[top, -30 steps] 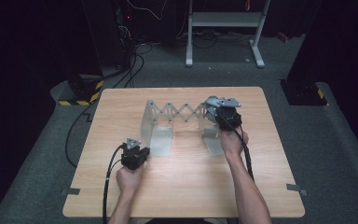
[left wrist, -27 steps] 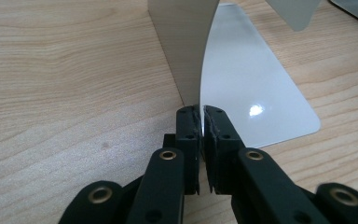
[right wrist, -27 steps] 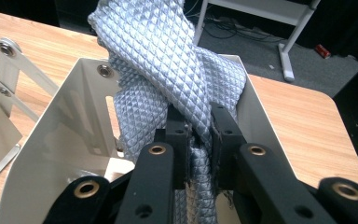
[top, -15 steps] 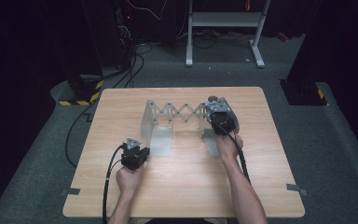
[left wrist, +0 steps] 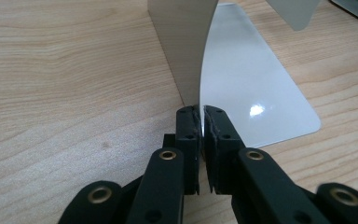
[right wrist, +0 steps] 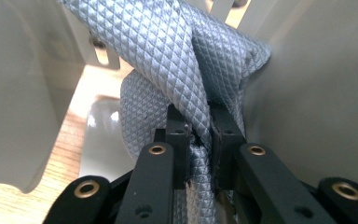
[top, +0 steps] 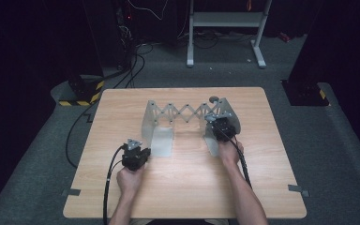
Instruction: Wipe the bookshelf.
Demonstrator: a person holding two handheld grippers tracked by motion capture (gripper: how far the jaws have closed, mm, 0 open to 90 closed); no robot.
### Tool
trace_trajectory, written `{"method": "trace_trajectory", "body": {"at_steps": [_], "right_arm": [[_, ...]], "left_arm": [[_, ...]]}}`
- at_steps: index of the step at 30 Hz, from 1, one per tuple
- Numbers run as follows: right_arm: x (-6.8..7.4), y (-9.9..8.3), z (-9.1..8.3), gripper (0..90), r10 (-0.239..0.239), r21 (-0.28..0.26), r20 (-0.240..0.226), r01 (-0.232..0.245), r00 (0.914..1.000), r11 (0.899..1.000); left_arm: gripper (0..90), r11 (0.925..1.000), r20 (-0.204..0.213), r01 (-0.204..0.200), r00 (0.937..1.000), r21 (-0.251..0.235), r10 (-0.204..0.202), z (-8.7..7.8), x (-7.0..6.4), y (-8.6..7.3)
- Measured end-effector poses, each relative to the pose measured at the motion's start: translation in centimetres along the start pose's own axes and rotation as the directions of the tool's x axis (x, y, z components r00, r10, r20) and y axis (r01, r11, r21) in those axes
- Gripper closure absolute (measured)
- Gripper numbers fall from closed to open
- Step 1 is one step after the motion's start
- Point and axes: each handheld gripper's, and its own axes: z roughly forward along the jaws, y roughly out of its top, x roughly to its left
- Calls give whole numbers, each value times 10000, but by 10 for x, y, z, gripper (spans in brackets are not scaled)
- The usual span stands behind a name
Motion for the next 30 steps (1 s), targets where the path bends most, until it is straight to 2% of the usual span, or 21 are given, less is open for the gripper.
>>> {"method": "trace_trajectory", "body": {"at_steps": [3, 6, 13, 16, 19, 22, 27, 30], "right_arm": [[-2, 6, -11, 813, -2, -378, 9, 2, 10000, 9993], [-5, 13, -29, 813, -43, -1022, 78, 51, 10000, 9948], [-12, 26, -57, 813, -83, -1792, 73, 95, 9999, 9838], [-13, 29, -64, 813, -145, -2016, 108, 164, 9998, 9793], [-13, 31, -72, 814, -431, -2238, 317, 491, 9986, 9734], [-17, 34, -80, 814, -265, -2484, 165, 298, 9995, 9682], [-20, 32, -80, 814, -176, -2409, 22, 176, 9998, 9704], [-16, 28, -78, 814, -371, -2394, 163, 400, 9992, 9701]], "left_arm": [[841, 10000, -8, -8, 10000, -9, 8, 0, 0, 0], [841, 10000, -3, 4, 10000, -12, -4, 0, 0, 0], [841, 10000, 9, -64, 10000, 65, 64, 0, 1, 0], [841, 9999, 15, -71, 10000, 81, 70, -1, 1, 0], [841, 10000, 4, -69, 10000, 56, 69, 0, 1, 0], [840, 10000, -1, -2, 10000, -8, 2, 0, 0, 0], [839, 10000, -28, -56, 10000, -10, 55, 0, 0, 0], [839, 10000, -43, -67, 10000, -25, 67, 0, 0, 0]]}}
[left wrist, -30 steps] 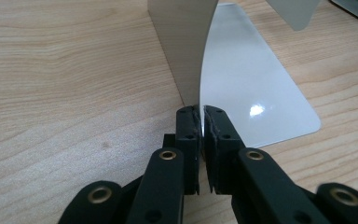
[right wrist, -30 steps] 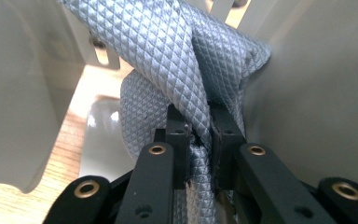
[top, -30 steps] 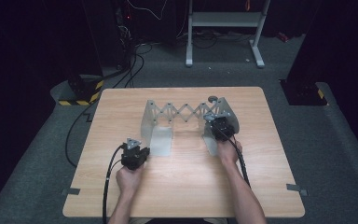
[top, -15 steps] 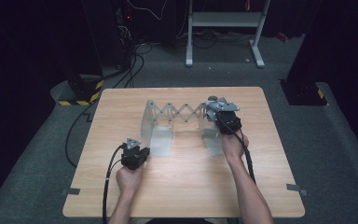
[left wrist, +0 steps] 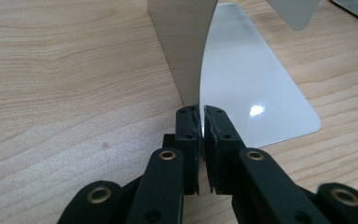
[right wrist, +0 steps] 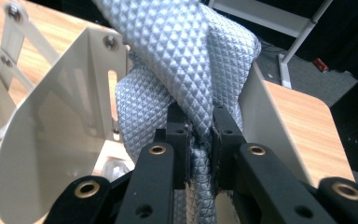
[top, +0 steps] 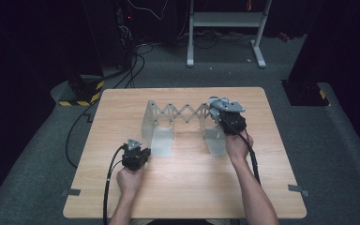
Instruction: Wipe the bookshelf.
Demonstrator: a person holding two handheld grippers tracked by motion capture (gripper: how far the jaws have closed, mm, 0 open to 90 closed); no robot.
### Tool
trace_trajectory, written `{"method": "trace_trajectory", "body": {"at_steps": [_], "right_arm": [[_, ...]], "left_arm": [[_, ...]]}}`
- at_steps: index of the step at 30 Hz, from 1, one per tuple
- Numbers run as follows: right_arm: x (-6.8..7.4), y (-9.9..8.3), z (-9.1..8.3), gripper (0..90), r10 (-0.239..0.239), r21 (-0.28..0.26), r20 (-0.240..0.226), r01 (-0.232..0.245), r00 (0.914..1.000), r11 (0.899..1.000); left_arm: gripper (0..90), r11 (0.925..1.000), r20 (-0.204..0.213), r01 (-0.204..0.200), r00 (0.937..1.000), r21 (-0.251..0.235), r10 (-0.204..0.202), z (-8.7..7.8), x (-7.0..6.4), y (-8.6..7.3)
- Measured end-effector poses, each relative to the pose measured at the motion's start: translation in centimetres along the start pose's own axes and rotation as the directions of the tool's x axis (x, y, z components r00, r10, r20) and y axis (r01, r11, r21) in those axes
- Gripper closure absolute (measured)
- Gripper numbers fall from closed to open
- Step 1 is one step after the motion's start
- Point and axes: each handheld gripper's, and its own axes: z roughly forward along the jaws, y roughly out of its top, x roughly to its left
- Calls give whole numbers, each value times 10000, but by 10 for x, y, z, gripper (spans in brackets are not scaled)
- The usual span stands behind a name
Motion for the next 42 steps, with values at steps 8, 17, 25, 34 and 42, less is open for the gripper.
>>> {"method": "trace_trajectory", "body": {"at_steps": [8, 17, 25, 34, 42], "right_arm": [[4, -21, 13, 814, -95, 521, -70, 98, 9999, 9986], [11, -56, 45, 813, -13, 1877, -291, 67, 9996, 9822], [13, -71, 57, 813, -135, 2358, -414, 229, 9991, 9715], [2, -50, 34, 812, 344, 1568, -555, -253, 9979, 9873], [-6, -25, 11, 812, 529, 691, -591, -488, 9969, 9964]], "left_arm": [[838, 10000, 4, 3, 10000, 9, -3, 0, 0, 0], [838, 10000, 8, 5, 10000, 7, -5, 0, 0, 0], [835, 10000, 4, -51, 10000, 37, 51, 0, 0, 0], [838, 10000, -21, -65, 10000, 13, 65, 0, 0, 0], [840, 10000, 7, 12, 10000, 15, -12, 0, 0, 0]]}}
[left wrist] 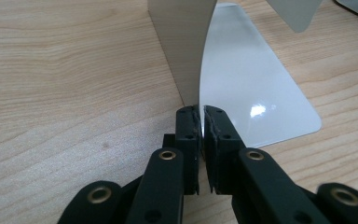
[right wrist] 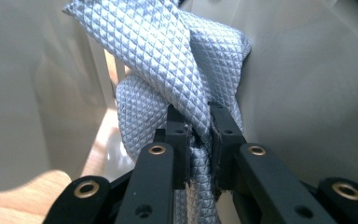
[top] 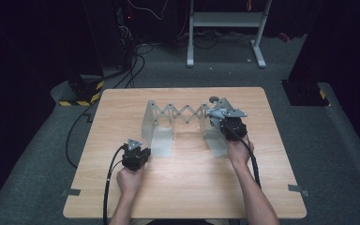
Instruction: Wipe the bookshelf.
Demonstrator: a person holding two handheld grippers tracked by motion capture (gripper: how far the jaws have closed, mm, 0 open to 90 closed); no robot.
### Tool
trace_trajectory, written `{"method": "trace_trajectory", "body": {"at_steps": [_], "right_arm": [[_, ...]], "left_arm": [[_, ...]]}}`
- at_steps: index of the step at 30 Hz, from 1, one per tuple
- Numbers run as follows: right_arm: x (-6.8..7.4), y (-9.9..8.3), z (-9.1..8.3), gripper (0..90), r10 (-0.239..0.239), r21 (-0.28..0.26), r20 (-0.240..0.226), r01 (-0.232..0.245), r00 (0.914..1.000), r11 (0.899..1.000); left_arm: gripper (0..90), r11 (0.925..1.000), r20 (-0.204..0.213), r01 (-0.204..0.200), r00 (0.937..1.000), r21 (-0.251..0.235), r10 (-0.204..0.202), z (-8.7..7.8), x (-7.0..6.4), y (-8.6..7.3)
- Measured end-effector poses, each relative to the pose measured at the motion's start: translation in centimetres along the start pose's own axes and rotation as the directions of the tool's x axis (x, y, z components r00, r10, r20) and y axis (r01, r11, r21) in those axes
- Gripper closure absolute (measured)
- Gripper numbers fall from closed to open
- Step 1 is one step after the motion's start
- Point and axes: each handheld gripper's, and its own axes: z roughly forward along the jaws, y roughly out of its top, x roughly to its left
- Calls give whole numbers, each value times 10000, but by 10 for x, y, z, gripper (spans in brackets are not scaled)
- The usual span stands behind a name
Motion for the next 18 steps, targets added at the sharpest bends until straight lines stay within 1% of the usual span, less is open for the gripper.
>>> {"method": "trace_trajectory", "body": {"at_steps": [2, 10, 13, 18], "right_arm": [[-2, 5, -7, 812, 36, -304, -28, -37, 10000, 9995], [-10, 17, -26, 811, 239, -884, 32, -235, 9997, 9958], [-13, 17, -29, 811, 305, -910, 23, -302, 9995, 9954], [-12, 13, -30, 811, 237, -944, 23, -234, 9997, 9953]], "left_arm": [[842, 10000, -34, 1, 10000, -14, -1, 0, 0, 0], [843, 10000, -17, 65, 10000, -2, -65, 0, 0, 0], [842, 10000, -37, 25, 10000, -19, -25, 0, 0, 0], [842, 10000, -60, -2, 10000, -21, 1, 0, -1, 0]]}}
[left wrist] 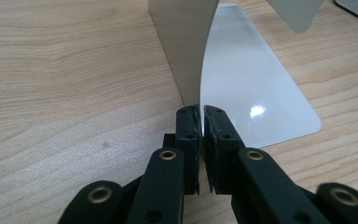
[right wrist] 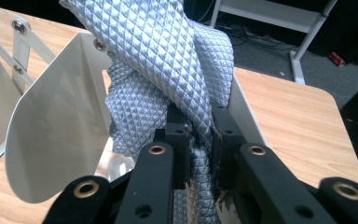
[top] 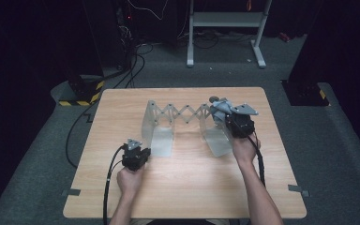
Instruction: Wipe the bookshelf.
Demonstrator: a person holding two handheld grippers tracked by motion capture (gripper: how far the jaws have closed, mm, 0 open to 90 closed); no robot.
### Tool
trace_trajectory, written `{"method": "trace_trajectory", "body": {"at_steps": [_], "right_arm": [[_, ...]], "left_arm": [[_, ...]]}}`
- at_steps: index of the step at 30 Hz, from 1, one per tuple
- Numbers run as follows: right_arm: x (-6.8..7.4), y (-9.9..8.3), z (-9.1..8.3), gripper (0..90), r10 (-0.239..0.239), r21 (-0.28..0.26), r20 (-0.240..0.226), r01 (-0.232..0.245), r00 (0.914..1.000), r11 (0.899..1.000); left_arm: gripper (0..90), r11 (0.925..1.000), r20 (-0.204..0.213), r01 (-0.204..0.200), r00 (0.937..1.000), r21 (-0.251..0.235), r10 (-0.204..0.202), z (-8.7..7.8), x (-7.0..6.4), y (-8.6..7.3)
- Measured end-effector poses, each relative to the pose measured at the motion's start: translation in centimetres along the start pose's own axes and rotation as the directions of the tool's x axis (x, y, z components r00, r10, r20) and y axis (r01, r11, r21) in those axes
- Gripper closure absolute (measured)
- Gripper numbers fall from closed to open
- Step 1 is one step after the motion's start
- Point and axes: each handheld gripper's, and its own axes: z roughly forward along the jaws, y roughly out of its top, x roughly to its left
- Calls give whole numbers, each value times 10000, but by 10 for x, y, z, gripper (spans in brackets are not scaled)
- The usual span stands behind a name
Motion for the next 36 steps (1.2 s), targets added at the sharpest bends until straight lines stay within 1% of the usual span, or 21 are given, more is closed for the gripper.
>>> {"method": "trace_trajectory", "body": {"at_steps": [4, 5, 8, 11, 15, 19, 20, 21, 22, 23, 27, 30, 33, 36], "right_arm": [[3, -10, 3, 811, -146, 172, 14, 146, 9999, 9997], [4, -12, 3, 812, -205, 126, 90, 204, 9997, 9997], [5, -16, 4, 811, -225, 165, 59, 224, 9997, 9996], [6, -21, 7, 812, -241, 329, 21, 240, 9997, 9992], [8, -32, 14, 811, -256, 696, -51, 259, 9997, 9972], [10, -51, 24, 811, -400, 1263, -70, 406, 9992, 9912], [10, -51, 24, 811, -400, 1263, -70, 406, 9992, 9912], [11, -60, 30, 811, -471, 1573, -81, 478, 9989, 9864], [11, -60, 30, 811, -471, 1573, -81, 478, 9989, 9864], [11, -70, 36, 810, -474, 1891, -131, 491, 9988, 9807], [10, -85, 43, 810, -473, 2265, -196, 505, 9987, 9727], [10, -88, 43, 811, -464, 2272, -223, 502, 9987, 9725], [9, -86, 39, 810, -446, 2233, -254, 492, 9987, 9735], [6, -80, 26, 810, -310, 1769, -301, 358, 9991, 9836]], "left_arm": [[842, 10000, 3, 16, 10000, -5, -16, 0, 0, 0], [842, 10000, -1, 14, 10000, -6, -14, 0, 0, 0], [842, 10000, 9, 39, 10000, -13, -39, 0, 0, 0], [842, 10000, 11, 45, 10000, -17, -45, 0, 0, 0], [842, 10000, 16, 52, 10000, -9, -52, 0, 0, 0], [842, 10000, 19, 45, 10000, 8, -45, 0, 0, 0], [842, 10000, 20, 44, 10000, 10, -44, 0, 0, 0], [842, 10000, 18, 42, 10000, 14, -42, 0, 0, 0], [842, 10000, 19, 42, 10000, 15, -42, 0, 0, 0], [842, 10000, 22, 46, 10000, 10, -46, 0, 0, 0], [842, 10000, 24, 51, 10000, 16, -51, 0, 0, 0], [842, 10000, 25, 45, 10000, 16, -45, 0, 0, 0], [842, 10000, 14, 47, 10000, -14, -47, 0, 0, 0], [842, 10000, -16, 13, 10000, -18, -13, 0, 0, 0]]}}
